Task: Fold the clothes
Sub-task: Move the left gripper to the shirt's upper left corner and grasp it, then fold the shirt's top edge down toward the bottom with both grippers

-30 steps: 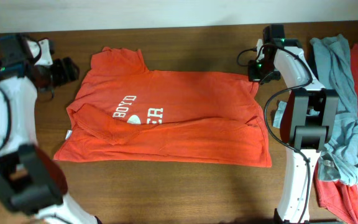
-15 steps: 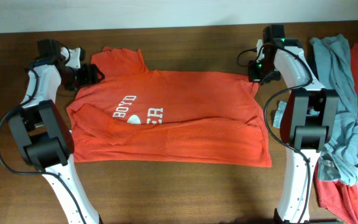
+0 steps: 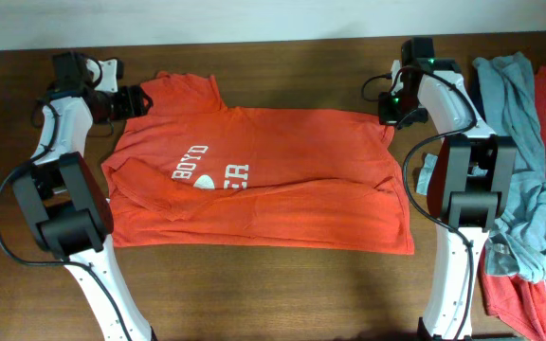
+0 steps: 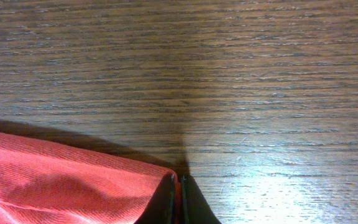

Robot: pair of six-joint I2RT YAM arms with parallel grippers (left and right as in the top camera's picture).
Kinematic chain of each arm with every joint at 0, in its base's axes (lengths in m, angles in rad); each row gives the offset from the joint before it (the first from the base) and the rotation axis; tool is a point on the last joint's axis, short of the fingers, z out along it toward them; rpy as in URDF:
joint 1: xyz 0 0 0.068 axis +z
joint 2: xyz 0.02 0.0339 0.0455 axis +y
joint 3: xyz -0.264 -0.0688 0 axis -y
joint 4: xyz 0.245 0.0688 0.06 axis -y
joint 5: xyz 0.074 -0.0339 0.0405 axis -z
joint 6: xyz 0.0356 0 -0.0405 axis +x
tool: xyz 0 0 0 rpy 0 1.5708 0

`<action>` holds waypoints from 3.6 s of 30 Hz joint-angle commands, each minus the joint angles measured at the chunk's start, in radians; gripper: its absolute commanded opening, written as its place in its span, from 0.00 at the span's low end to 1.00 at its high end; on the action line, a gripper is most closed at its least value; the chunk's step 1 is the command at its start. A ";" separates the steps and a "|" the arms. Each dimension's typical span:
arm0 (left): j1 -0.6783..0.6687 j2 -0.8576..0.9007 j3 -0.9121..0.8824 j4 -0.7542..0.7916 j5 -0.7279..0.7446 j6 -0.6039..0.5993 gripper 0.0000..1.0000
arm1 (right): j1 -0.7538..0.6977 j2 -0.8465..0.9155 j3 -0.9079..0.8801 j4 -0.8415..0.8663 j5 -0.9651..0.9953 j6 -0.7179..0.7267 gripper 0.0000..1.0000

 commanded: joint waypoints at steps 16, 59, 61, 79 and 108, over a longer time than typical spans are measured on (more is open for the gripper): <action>-0.035 0.090 0.023 0.044 0.012 0.010 0.29 | 0.002 0.028 -0.015 -0.027 0.006 -0.006 0.04; -0.034 0.154 0.245 -0.147 -0.142 0.011 0.61 | -0.017 0.002 0.143 -0.157 0.009 -0.006 0.04; -0.048 0.172 0.245 -0.132 -0.142 0.017 0.61 | -0.017 0.002 0.143 -0.157 0.009 -0.006 0.04; -0.084 0.216 0.247 -0.156 -0.151 0.017 0.06 | -0.017 0.002 0.143 -0.158 0.010 -0.006 0.04; -0.045 -0.082 0.379 -0.502 -0.184 0.016 0.01 | -0.027 -0.006 0.427 -0.406 0.014 -0.036 0.04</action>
